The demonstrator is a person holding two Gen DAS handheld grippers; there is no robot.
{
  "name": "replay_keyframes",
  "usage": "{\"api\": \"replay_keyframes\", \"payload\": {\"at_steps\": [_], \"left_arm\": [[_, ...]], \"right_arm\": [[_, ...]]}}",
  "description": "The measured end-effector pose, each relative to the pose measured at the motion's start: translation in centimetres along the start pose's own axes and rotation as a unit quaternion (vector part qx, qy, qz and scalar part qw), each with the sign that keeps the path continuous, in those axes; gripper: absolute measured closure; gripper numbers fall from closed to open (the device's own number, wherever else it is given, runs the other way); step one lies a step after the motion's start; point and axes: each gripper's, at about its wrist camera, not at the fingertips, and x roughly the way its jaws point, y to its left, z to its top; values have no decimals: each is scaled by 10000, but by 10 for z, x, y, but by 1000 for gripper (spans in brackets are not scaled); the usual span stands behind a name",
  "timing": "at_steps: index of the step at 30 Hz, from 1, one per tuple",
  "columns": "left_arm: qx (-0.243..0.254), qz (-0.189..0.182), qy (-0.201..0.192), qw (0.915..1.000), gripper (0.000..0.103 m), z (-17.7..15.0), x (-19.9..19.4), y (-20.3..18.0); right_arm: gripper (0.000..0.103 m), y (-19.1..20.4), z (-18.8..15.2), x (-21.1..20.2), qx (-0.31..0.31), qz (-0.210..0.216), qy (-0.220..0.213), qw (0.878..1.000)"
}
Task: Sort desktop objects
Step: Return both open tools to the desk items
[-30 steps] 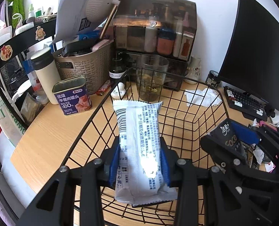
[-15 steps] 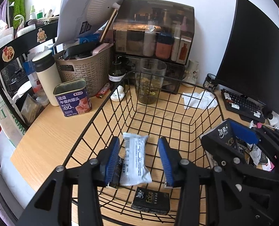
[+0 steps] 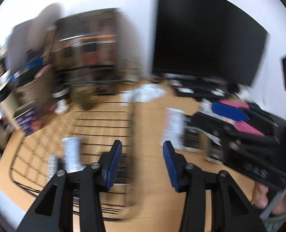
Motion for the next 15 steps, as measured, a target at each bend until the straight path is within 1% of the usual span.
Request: {"api": "replay_keyframes", "payload": {"at_steps": [3,8,12,15], "left_arm": [[298,-303,202,9989,53,-8,12,-41],[670,-534,626,9944,53,-18,55,-98],[814,-538,998,9902,53,-22,94,-123],[973,-509,1092,9879,53,-23,113,-136]], "right_arm": [[55,-39,-26,-10,36,-391,233,9990],[55,-94,-65,-11,182,-769,654,9947],[55,-134,-85,-8,381,-945,822,9914],[55,-158,-94,-6,533,-1026,882,9894]]}}
